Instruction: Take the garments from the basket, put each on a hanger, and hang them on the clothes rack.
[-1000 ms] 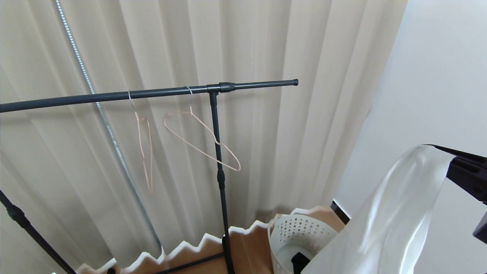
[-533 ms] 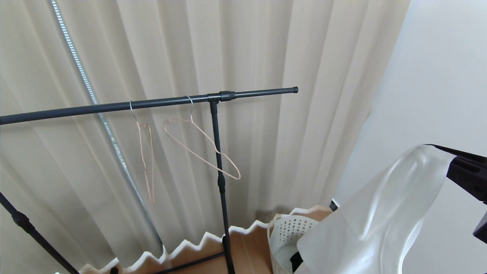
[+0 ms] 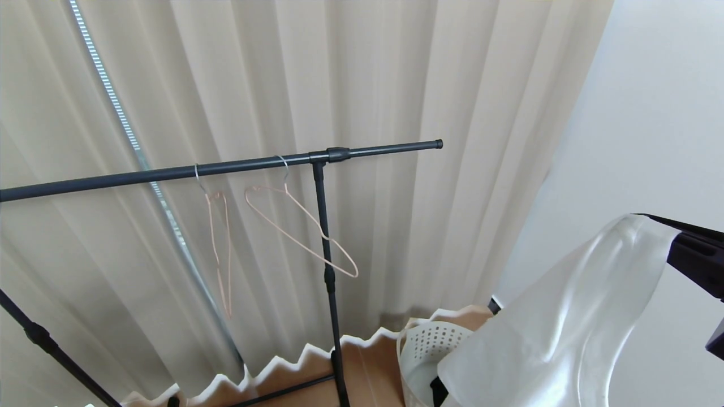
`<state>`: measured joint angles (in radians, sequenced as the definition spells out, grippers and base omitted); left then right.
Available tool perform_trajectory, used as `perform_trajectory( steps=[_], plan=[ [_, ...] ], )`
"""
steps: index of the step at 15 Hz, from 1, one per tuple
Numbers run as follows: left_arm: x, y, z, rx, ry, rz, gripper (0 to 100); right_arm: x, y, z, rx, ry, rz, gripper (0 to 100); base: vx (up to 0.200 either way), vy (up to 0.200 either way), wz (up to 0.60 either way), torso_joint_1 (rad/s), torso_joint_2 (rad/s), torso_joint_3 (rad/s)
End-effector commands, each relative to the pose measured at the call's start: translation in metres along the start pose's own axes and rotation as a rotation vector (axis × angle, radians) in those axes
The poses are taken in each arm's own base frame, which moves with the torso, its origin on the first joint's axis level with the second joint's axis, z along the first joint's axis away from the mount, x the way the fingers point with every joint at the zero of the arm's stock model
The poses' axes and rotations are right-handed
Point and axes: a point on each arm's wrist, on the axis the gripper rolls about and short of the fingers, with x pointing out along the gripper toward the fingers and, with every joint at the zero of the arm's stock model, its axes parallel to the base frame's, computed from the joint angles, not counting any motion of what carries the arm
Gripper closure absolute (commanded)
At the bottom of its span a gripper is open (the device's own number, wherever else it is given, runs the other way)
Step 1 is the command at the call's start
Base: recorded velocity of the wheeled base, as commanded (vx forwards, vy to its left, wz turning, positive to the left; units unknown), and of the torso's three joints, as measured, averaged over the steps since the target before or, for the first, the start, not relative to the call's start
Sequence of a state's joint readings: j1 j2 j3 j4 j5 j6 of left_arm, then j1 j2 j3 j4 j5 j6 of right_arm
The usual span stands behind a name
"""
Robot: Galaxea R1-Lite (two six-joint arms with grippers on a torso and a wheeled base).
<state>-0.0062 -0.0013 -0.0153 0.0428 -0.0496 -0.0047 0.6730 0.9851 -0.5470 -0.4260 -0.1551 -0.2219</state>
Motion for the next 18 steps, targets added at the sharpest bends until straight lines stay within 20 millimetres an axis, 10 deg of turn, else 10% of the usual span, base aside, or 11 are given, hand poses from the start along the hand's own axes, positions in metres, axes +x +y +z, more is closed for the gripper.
perform_trajectory(
  steps=[1, 18],
  plan=[
    [0.0001, 0.0, 0.0, 0.002, 0.001, -0.001, 0, 0.0003, 0.0003, -0.0009, -0.001, 0.004, 0.002, 100, 0.0, 0.0, 0.0, 0.168, -0.35, -0.188],
    [0.0, -0.0001, 0.0004, -0.005, 0.0, -0.004, 0, 0.0055, 0.0007, -0.0088, -0.02, 0.043, -0.003, 100, 0.0, 0.0, 0.28, 0.031, -0.06, -0.031]
  ],
)
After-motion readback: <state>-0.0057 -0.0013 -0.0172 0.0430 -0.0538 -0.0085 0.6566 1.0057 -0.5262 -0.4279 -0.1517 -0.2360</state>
